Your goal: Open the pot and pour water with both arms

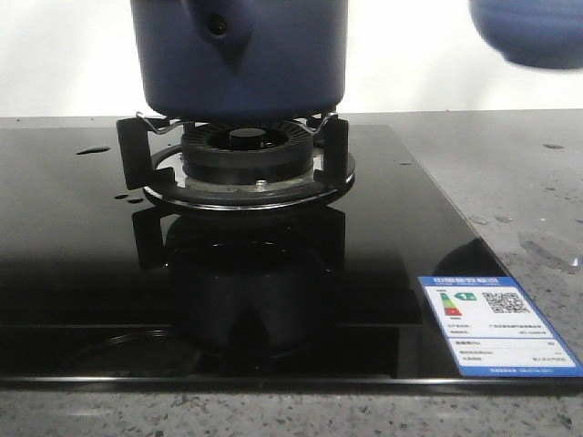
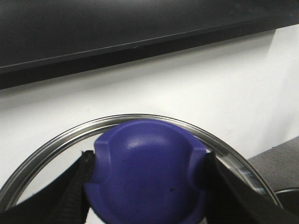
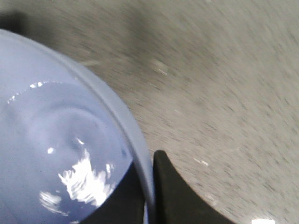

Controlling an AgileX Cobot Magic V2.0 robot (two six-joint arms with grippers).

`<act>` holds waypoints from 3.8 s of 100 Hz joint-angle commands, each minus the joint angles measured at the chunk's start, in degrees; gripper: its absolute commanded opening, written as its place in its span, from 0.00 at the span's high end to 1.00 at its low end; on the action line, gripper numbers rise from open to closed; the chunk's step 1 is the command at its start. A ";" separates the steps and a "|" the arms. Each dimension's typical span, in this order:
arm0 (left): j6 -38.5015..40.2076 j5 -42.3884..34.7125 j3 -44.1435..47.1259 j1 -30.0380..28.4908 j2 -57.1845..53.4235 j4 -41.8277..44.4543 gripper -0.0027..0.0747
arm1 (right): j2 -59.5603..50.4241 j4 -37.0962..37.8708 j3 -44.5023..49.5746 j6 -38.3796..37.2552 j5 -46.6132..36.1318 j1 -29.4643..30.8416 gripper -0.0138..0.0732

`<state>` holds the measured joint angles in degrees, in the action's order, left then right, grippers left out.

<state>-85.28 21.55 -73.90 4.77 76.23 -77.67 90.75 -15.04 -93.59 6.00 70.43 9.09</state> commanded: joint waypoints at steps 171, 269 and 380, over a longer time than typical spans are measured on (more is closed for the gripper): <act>2.10 2.27 2.94 -5.96 -1.99 -4.51 0.56 | -1.24 1.22 15.81 10.04 -87.73 -36.51 0.91; 2.10 5.30 2.94 -5.96 -1.99 -5.22 0.56 | -2.05 9.45 22.96 9.56 -121.28 -37.33 0.91; 2.10 5.68 2.94 -5.96 -1.99 -5.57 0.56 | -2.19 10.09 21.68 9.56 -120.25 -37.33 0.91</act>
<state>-83.81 27.25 -69.04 -1.18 76.23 -79.64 91.77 -5.60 -69.79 15.65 -46.20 -28.24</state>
